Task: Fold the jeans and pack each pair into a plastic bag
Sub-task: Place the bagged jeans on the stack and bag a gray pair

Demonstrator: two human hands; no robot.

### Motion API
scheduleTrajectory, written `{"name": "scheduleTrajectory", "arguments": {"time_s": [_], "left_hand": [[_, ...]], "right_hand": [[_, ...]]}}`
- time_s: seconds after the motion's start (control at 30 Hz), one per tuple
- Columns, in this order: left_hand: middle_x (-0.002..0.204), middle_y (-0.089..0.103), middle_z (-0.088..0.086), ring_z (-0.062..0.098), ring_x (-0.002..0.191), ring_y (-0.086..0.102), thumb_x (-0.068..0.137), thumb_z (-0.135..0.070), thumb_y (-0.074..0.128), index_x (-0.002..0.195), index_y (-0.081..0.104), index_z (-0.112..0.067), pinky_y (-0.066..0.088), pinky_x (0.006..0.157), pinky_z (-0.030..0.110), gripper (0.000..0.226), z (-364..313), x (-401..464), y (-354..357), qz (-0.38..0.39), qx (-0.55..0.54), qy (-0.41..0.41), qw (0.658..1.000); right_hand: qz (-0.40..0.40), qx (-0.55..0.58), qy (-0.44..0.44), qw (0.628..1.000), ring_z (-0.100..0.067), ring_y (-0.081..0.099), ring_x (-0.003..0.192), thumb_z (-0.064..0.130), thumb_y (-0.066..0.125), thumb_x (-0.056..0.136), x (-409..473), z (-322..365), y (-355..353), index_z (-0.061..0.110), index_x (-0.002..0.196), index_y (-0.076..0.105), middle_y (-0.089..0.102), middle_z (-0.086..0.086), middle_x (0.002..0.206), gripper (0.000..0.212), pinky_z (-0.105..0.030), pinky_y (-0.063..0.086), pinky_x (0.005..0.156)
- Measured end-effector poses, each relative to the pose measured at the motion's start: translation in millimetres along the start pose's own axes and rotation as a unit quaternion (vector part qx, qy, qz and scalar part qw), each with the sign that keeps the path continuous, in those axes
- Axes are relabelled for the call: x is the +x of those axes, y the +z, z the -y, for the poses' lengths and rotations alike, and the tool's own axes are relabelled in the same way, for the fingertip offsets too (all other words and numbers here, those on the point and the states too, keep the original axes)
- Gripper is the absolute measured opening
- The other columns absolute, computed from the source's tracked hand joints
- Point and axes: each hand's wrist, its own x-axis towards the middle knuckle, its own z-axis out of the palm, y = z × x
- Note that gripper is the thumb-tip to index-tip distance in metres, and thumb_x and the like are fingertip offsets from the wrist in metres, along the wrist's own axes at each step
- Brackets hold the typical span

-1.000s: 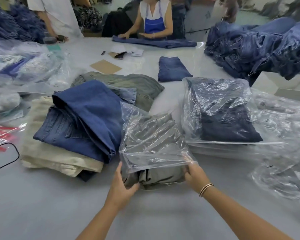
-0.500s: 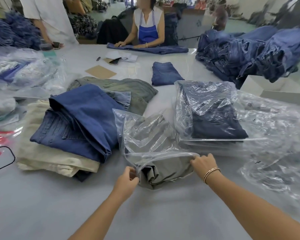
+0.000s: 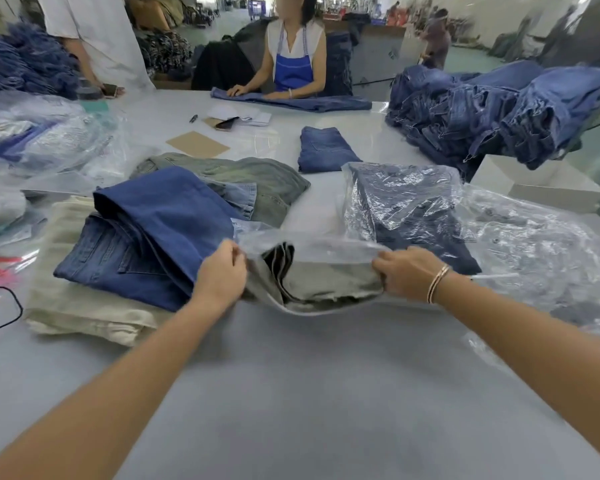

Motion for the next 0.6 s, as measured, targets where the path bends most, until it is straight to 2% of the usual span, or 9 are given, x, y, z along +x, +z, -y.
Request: {"name": "scheduleTrajectory", "arguments": {"time_s": [0.1, 0.17, 0.23, 0.27, 0.3, 0.37, 0.43, 0.5, 0.6], "left_hand": [[0.095, 0.063, 0.018, 0.035, 0.086, 0.055, 0.100, -0.018, 0.038, 0.096, 0.052, -0.009, 0.039, 0.070, 0.038, 0.017, -19, 34, -34, 0.005, 0.087, 0.053, 0.995], [0.090, 0.062, 0.013, 0.029, 0.082, 0.053, 0.099, -0.017, 0.040, 0.096, 0.056, -0.010, 0.036, 0.069, 0.033, 0.017, -29, 57, -56, 0.009, 0.104, 0.056, 0.993], [0.081, 0.058, 0.008, 0.022, 0.071, 0.052, 0.098, -0.017, 0.047, 0.101, 0.056, -0.012, 0.040, 0.062, 0.030, 0.011, -40, 78, -77, 0.019, 0.020, 0.025, 0.999], [0.073, 0.055, 0.007, 0.019, 0.060, 0.050, 0.098, -0.016, 0.050, 0.105, 0.056, -0.013, 0.042, 0.052, 0.026, 0.010, -46, 86, -86, 0.025, -0.053, 0.002, 0.998], [0.065, 0.051, 0.005, 0.013, 0.049, 0.046, 0.098, -0.013, 0.050, 0.105, 0.055, -0.015, 0.039, 0.041, 0.020, 0.009, -51, 93, -96, 0.027, -0.115, -0.016, 0.993], [0.050, 0.045, 0.000, 0.005, 0.034, 0.038, 0.098, -0.008, 0.046, 0.096, 0.057, -0.023, 0.029, 0.031, 0.013, 0.019, -58, 100, -115, 0.043, -0.179, -0.029, 0.982], [0.045, 0.043, -0.005, 0.004, 0.034, 0.035, 0.097, -0.001, 0.039, 0.092, 0.063, -0.028, 0.026, 0.032, 0.013, 0.036, -62, 99, -129, 0.105, -0.227, -0.022, 0.968], [0.052, 0.044, -0.005, 0.006, 0.040, 0.037, 0.091, 0.005, 0.034, 0.090, 0.069, -0.025, 0.029, 0.035, 0.015, 0.047, -61, 96, -137, 0.159, -0.275, -0.014, 0.948], [0.068, 0.057, 0.001, 0.010, 0.052, 0.048, 0.083, -0.009, 0.040, 0.090, 0.074, -0.017, 0.043, 0.047, 0.017, 0.035, -51, 88, -139, 0.242, -0.373, -0.035, 0.895]], "right_hand": [[-0.018, 0.031, 0.027, 0.999, -0.027, 0.066, 0.067, 0.025, 0.054, 0.086, 13, -25, -34, 0.013, 0.091, 0.058, 0.064, -0.005, 0.090, 0.014, -0.034, 0.048, 0.061], [-0.018, 0.039, -0.002, 0.999, -0.024, 0.062, 0.069, 0.030, 0.052, 0.087, 17, -41, -55, 0.016, 0.094, 0.059, 0.063, -0.001, 0.093, 0.017, -0.035, 0.046, 0.070], [0.001, 0.035, -0.041, 0.999, -0.020, 0.058, 0.067, 0.040, 0.054, 0.088, 19, -56, -75, 0.021, 0.091, 0.062, 0.059, 0.003, 0.093, 0.021, -0.034, 0.042, 0.073], [0.001, 0.042, -0.056, 0.998, -0.017, 0.056, 0.066, 0.050, 0.051, 0.088, 20, -63, -85, 0.023, 0.088, 0.063, 0.058, 0.006, 0.092, 0.029, -0.033, 0.041, 0.072], [-0.017, 0.062, -0.061, 0.996, -0.013, 0.053, 0.065, 0.060, 0.048, 0.085, 21, -70, -96, 0.026, 0.084, 0.064, 0.057, 0.009, 0.090, 0.038, -0.031, 0.038, 0.072], [-0.079, 0.096, -0.067, 0.990, -0.009, 0.047, 0.059, 0.067, 0.045, 0.080, 22, -81, -112, 0.025, 0.077, 0.066, 0.058, 0.010, 0.083, 0.047, -0.027, 0.035, 0.070], [-0.124, 0.131, -0.071, 0.981, -0.012, 0.044, 0.052, 0.060, 0.047, 0.085, 26, -89, -120, 0.017, 0.071, 0.067, 0.058, 0.006, 0.074, 0.049, -0.024, 0.036, 0.062], [-0.152, 0.227, -0.033, 0.961, -0.018, 0.046, 0.050, 0.048, 0.053, 0.084, 31, -96, -124, 0.008, 0.069, 0.066, 0.055, 0.003, 0.066, 0.045, -0.025, 0.040, 0.053], [-0.150, 0.325, 0.021, 0.934, -0.030, 0.052, 0.056, 0.038, 0.060, 0.078, 34, -106, -121, 0.004, 0.070, 0.066, 0.056, -0.006, 0.063, 0.036, -0.034, 0.047, 0.059]]}}
